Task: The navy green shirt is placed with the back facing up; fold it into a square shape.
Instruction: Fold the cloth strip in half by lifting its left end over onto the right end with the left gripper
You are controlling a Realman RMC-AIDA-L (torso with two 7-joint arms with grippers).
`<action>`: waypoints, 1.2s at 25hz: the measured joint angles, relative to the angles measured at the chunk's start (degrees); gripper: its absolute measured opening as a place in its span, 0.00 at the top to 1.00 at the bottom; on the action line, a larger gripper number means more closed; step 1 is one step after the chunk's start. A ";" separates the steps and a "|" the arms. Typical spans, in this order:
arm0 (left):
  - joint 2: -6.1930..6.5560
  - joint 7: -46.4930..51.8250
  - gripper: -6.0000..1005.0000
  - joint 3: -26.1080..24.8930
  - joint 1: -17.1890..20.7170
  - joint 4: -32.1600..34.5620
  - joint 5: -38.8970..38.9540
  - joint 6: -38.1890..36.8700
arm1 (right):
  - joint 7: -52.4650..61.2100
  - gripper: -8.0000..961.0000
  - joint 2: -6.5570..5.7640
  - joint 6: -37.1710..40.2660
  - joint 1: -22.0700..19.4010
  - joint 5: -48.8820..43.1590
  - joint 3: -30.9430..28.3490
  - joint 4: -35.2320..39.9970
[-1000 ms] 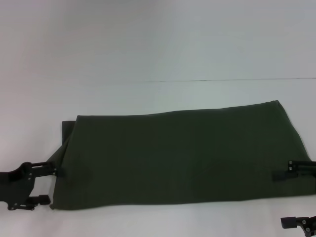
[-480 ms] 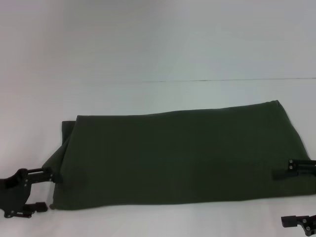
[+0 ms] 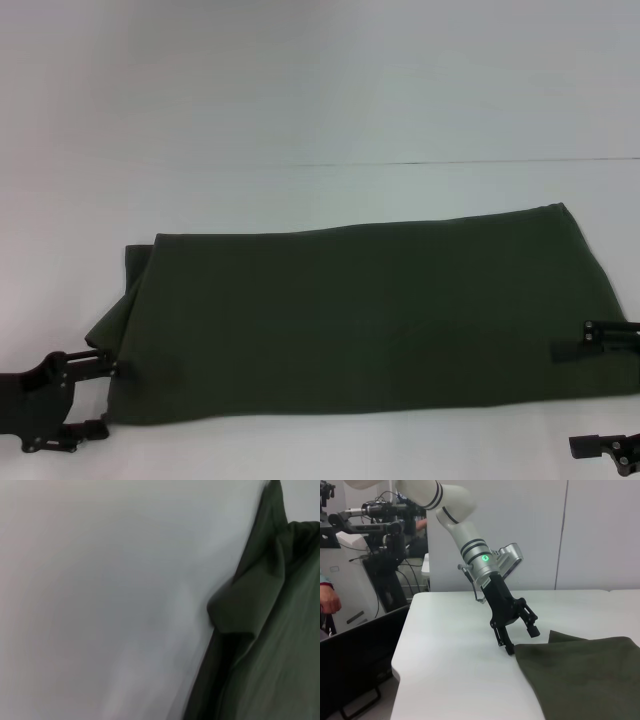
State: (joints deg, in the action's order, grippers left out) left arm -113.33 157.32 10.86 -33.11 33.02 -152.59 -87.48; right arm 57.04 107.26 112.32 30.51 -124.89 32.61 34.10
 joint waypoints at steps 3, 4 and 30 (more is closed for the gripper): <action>-0.05 0.01 0.10 -0.05 -0.18 -0.56 0.16 0.51 | -0.05 0.04 -0.01 0.00 0.00 0.00 0.00 0.00; -0.05 0.01 0.10 -0.05 -0.25 -0.83 0.29 0.68 | -0.07 0.04 -0.02 0.00 0.03 0.00 0.00 -0.04; -0.11 0.10 0.10 0.19 -3.43 -6.96 1.96 8.25 | -0.09 0.04 -0.05 -0.06 0.36 0.00 -0.11 0.00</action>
State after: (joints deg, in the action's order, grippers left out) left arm -113.45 157.42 11.05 -36.54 26.06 -150.63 -79.23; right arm 56.95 107.21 112.26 30.87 -124.89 32.50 34.10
